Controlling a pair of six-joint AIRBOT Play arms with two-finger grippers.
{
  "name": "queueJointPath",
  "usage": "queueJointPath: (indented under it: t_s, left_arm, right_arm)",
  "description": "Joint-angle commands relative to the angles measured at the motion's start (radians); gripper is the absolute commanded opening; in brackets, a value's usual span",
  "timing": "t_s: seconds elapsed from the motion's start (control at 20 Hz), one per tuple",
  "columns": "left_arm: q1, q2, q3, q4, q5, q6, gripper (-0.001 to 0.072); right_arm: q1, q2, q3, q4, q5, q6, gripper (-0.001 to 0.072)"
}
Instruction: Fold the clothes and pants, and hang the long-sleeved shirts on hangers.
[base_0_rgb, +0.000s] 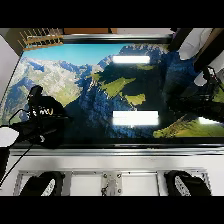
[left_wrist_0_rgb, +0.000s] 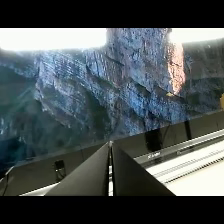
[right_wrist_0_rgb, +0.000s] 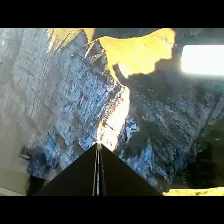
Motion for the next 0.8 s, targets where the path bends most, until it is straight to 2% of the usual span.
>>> queueJointPath:
  t_s: [0.0, 0.35, 0.5, 0.55, 0.6, 0.65, 0.75]
  left_arm:
    - [0.001, 0.001, -0.005, 0.000, 0.004, 0.000, 0.0009]
    - [0.001, 0.001, -0.059, -0.001, 0.011, 0.000, 0.0008]
    - [0.001, 0.001, -0.080, 0.002, 0.063, 0.001, 0.0009]
    - [0.001, 0.001, -0.076, 0.029, 0.084, 0.011, 0.0134]
    - [0.001, 0.000, -0.058, 0.092, 0.101, 0.021, 0.0605]
    - [0.002, 0.000, -0.031, 0.198, 0.133, 0.016, 0.0695]
    - [0.023, -0.034, 0.035, 0.434, 0.146, -0.014, 0.0697]
  right_arm:
    - [0.000, -0.002, -0.002, 0.000, 0.001, 0.000, 0.0017]
    - [0.000, -0.003, -0.002, 0.000, 0.000, 0.000, 0.0017]
    - [0.000, -0.003, -0.002, 0.000, 0.000, 0.000, 0.0017]
    - [0.000, -0.003, -0.002, 0.000, 0.000, 0.000, 0.0017]
    - [0.000, -0.003, -0.002, 0.000, 0.000, 0.000, 0.0017]
    - [0.000, -0.003, -0.002, 0.000, 0.000, 0.001, 0.0017]
    - [0.000, -0.003, -0.002, 0.000, 0.000, 0.000, 0.0017]
